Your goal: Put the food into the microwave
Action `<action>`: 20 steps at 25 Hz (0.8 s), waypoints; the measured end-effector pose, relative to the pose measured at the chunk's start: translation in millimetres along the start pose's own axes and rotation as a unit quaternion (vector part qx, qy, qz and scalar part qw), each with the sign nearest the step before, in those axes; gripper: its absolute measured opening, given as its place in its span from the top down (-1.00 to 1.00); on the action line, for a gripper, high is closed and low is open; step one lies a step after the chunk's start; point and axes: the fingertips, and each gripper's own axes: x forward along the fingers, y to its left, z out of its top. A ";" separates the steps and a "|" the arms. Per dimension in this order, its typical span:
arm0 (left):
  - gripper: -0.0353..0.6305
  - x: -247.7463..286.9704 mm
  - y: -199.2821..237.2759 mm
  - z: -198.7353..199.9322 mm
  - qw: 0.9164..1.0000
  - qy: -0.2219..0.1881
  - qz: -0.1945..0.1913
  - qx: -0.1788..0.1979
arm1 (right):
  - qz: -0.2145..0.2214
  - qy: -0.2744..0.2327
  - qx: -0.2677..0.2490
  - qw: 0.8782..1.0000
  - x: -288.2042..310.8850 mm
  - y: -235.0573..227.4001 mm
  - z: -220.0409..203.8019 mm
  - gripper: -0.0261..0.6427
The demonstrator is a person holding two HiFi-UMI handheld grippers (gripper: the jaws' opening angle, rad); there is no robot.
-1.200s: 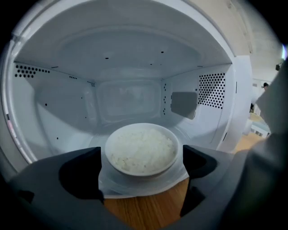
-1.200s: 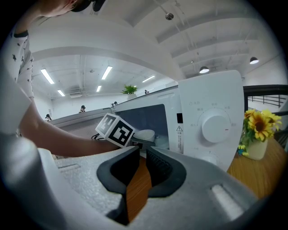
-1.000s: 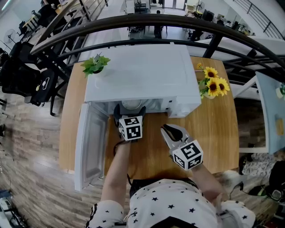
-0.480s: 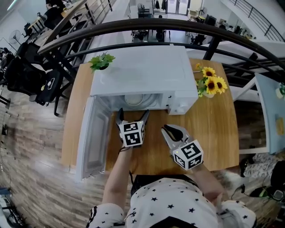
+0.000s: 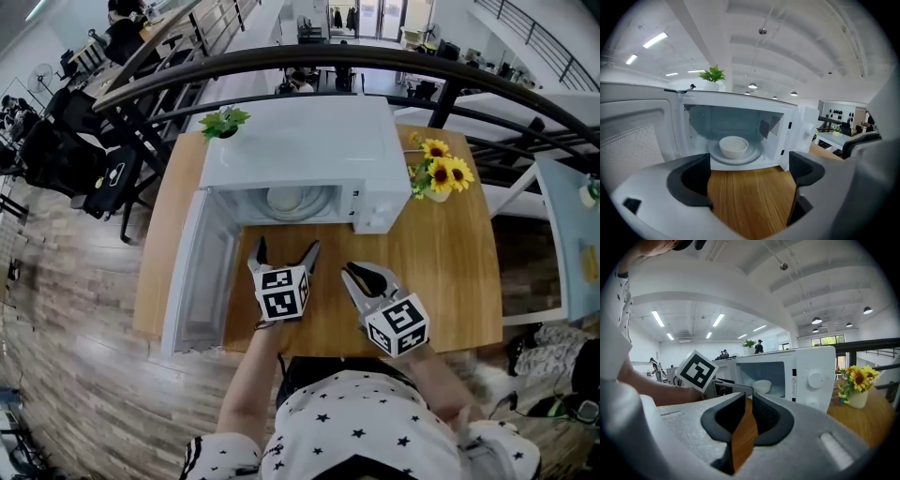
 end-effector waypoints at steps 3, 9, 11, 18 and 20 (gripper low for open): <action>-0.69 -15.9 -6.5 -2.3 1.000 -0.005 0.001 -0.001 | 0.001 -0.005 -0.002 1.000 -9.4 6.5 0.3 0.83; -0.54 -49.2 -19.1 -0.8 1.000 -0.022 0.000 -0.008 | 0.003 -0.013 -0.008 1.000 -28.2 22.0 1.1 0.83; -0.45 -58.9 -22.8 -3.1 1.000 -0.028 0.004 -0.009 | 0.005 -0.017 -0.007 1.000 -34.3 25.5 -1.7 0.83; 0.07 -96.7 -30.1 -13.0 0.998 -0.047 0.024 -0.025 | 0.007 -0.023 -0.006 1.000 -54.5 36.4 -9.0 0.83; 0.18 -106.6 -31.7 -15.7 0.998 -0.051 0.028 -0.030 | 0.009 -0.024 -0.008 1.000 -58.7 40.4 -10.0 0.83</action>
